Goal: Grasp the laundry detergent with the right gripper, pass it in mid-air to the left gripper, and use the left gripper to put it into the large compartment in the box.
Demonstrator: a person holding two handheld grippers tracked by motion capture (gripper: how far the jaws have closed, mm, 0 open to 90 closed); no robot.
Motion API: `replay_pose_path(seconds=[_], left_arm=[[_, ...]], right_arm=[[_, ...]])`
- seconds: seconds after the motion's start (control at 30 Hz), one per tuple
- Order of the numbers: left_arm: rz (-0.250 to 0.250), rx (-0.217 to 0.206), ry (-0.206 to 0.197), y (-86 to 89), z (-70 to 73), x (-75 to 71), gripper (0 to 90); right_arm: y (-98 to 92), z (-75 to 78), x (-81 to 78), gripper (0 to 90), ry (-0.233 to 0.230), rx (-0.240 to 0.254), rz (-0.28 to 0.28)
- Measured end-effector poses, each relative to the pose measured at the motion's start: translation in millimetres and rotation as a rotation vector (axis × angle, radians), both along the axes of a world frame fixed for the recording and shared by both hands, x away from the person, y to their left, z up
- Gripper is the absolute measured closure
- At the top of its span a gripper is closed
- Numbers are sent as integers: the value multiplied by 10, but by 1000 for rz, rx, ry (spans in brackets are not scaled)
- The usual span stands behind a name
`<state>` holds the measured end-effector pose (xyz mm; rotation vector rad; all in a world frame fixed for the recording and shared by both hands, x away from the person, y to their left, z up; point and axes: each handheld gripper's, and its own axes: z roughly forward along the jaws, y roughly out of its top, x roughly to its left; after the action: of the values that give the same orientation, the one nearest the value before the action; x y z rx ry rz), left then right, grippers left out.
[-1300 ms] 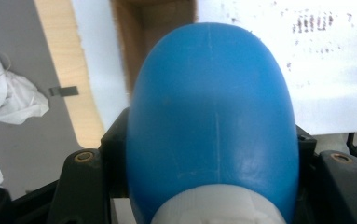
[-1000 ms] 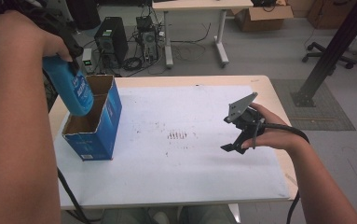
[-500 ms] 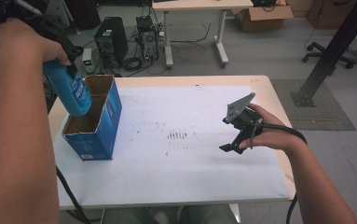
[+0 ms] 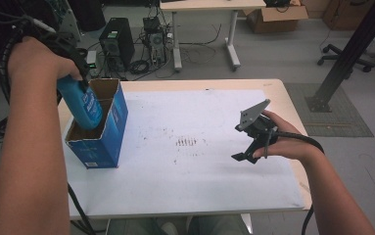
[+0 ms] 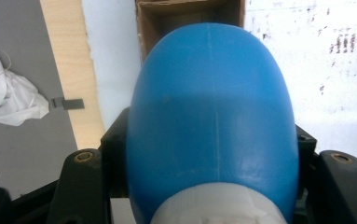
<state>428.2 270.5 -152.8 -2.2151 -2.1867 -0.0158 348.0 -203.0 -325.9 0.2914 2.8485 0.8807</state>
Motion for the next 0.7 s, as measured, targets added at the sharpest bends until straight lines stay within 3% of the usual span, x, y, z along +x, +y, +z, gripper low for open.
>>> replay_pose_path(seconds=[0.7], left_arm=[[3, 1, 43, -1, -630, 105, 390]], right_arm=[[24, -47, 8, 26, 8, 4, 8]])
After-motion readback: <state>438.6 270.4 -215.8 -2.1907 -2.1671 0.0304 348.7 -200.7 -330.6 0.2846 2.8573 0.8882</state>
